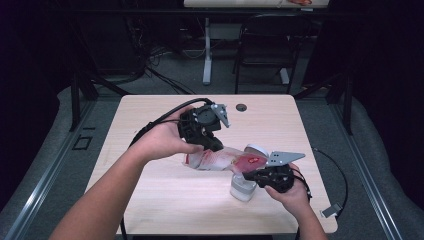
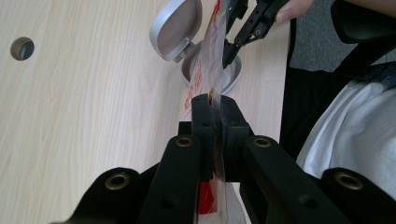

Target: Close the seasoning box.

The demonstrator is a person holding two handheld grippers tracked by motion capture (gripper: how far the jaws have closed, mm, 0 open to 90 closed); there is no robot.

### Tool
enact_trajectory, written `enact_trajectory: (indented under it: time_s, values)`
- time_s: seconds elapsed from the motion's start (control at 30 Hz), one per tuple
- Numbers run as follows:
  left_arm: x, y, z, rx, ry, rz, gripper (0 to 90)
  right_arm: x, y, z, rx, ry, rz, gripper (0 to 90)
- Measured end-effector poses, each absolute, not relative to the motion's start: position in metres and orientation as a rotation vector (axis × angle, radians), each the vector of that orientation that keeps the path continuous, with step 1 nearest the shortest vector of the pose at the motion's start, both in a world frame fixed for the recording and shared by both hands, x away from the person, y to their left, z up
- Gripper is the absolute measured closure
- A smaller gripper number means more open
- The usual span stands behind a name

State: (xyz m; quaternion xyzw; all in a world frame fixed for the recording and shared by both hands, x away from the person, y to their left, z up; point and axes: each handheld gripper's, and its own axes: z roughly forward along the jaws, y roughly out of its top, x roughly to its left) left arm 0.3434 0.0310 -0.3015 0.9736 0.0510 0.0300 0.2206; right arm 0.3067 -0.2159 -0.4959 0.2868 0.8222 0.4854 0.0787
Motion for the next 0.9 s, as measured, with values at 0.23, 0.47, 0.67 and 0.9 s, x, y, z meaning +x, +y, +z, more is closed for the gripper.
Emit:
enact_trajectory:
  time_s: [0.23,0.47,0.67,0.9]
  values:
    - [0.3427,0.0294,-0.3005,2.691,0.127,0.069,88.1,0.3067,-0.2153,-0.4962,0.858,2.466,1.446,83.5]
    - [0.3404,0.0288,-0.3007,2.688,0.134,0.052,88.5,0.3069,-0.214,-0.4965,0.852,2.464,1.424,82.4]
    - [0.3383,0.0286,-0.3003,2.701,0.106,0.041,88.7,0.3073,-0.2137,-0.4967,0.859,2.453,1.417,80.3]
    - [0.3381,0.0284,-0.2998,2.702,0.1,0.034,88.8,0.3079,-0.214,-0.4969,0.873,2.442,1.414,77.1]
